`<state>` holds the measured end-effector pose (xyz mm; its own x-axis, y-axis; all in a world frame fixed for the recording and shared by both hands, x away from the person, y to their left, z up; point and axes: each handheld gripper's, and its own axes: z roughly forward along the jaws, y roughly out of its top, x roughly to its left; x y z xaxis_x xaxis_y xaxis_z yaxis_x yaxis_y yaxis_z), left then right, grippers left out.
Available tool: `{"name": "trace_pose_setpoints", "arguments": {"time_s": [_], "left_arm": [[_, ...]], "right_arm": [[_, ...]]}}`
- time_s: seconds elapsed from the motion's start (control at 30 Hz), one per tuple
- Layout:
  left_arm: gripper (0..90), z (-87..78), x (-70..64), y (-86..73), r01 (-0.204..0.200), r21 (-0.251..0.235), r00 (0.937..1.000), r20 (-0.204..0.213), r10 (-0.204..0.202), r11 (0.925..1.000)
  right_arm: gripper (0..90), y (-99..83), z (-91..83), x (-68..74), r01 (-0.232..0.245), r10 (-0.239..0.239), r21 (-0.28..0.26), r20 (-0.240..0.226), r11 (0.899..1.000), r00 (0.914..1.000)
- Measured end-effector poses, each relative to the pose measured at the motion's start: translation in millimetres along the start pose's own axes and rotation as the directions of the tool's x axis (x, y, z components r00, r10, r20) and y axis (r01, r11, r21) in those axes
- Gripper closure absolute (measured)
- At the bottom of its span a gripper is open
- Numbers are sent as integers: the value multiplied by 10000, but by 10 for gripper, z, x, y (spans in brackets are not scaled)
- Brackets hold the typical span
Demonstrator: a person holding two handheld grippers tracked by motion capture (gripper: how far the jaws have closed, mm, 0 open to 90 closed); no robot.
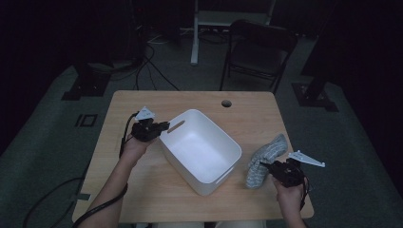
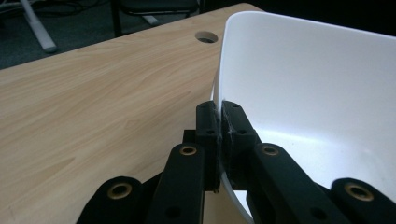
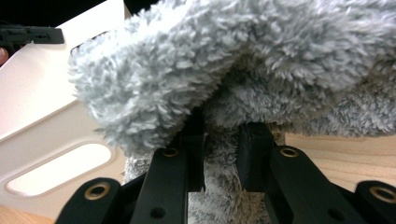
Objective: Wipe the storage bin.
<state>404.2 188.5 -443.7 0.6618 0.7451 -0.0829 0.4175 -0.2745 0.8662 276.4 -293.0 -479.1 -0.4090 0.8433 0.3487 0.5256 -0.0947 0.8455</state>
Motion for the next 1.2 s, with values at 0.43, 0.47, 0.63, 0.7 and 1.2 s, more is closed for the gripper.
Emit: {"name": "trace_pose_setpoints", "arguments": {"time_s": [0.43, 0.47, 0.63, 0.7, 1.2], "left_arm": [[864, -217, -37, -103, 258, 162, 9943, -1039, -240, 9995], [864, -237, -30, -116, 317, 148, 9939, -1060, -300, 9994], [863, -320, -14, -173, 505, -1, 9906, -1270, -501, 9987], [863, -350, -11, -195, 593, -52, 9888, -1370, -595, 9982], [860, -524, -83, -363, 1009, -618, 9741, -1970, -1112, 9930]], "right_arm": [[755, -8, 31, 100, 158, -154, 126, -277, 9998, 9995], [755, -10, 35, 110, 214, -210, 139, -311, 9997, 9993], [755, -14, 47, 143, 228, -221, 160, -404, 9996, 9989], [754, -15, 51, 152, 270, -262, 188, -420, 9995, 9988], [754, -34, 117, 229, 383, -360, 366, -611, 9986, 9975]]}}
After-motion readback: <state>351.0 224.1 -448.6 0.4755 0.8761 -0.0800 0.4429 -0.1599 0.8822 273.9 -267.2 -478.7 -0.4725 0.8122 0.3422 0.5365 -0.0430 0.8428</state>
